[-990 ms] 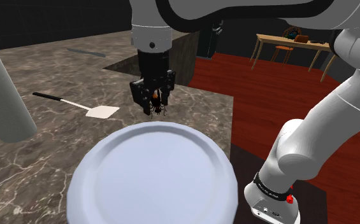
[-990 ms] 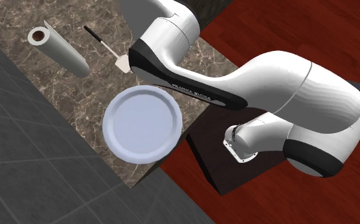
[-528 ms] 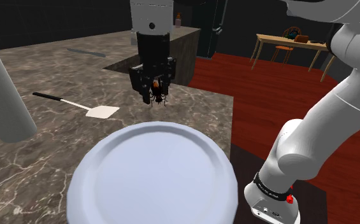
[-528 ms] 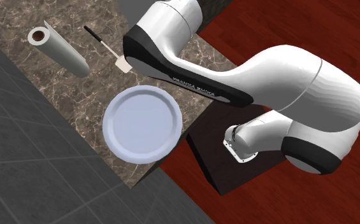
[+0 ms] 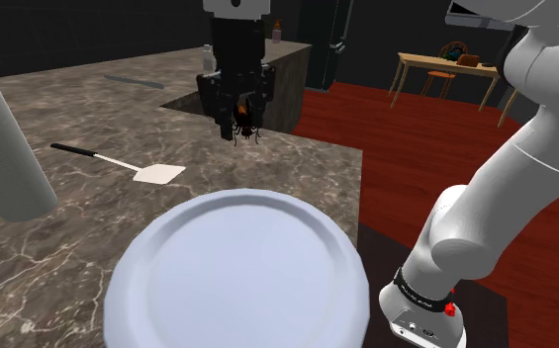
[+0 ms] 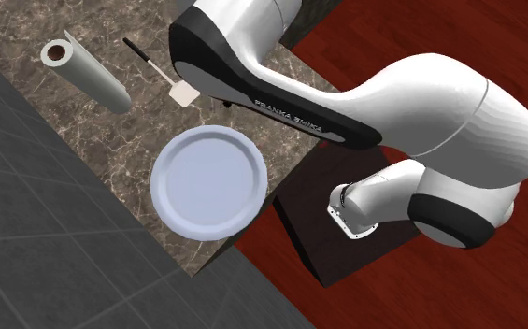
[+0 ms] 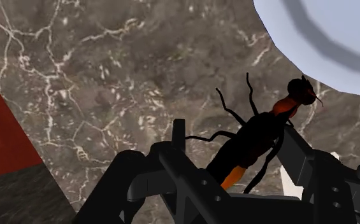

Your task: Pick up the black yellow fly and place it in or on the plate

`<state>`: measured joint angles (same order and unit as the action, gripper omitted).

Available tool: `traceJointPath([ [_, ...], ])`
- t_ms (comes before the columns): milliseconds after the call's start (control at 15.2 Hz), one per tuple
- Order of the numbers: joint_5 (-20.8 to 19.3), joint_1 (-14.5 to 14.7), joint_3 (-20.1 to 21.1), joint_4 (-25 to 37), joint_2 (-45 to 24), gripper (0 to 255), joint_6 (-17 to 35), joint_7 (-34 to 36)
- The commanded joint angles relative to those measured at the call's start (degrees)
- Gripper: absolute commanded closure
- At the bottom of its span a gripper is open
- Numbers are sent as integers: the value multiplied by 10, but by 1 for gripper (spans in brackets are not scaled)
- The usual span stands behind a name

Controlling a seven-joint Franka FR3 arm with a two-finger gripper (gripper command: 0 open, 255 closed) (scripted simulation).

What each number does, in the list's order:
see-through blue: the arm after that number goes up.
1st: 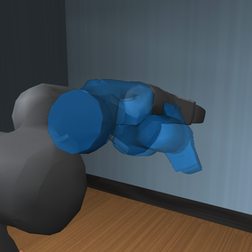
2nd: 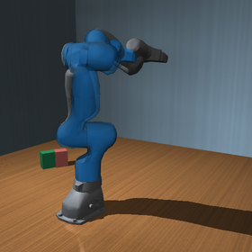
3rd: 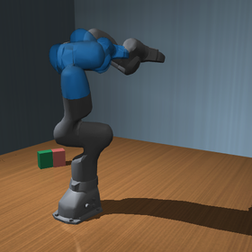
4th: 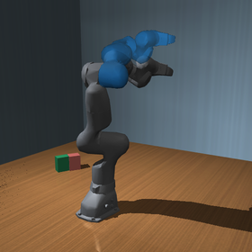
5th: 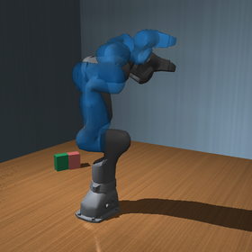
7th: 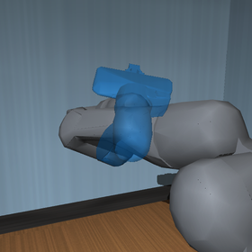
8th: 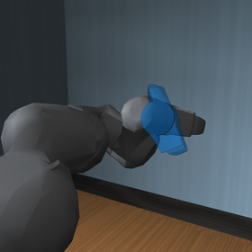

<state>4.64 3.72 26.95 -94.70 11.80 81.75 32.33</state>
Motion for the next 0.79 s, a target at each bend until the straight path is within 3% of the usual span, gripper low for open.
traceJointPath([
  [0,3,5,7,3,4,255,-6,12],
  [726,41,59,100,-14,27,255,1,159],
])
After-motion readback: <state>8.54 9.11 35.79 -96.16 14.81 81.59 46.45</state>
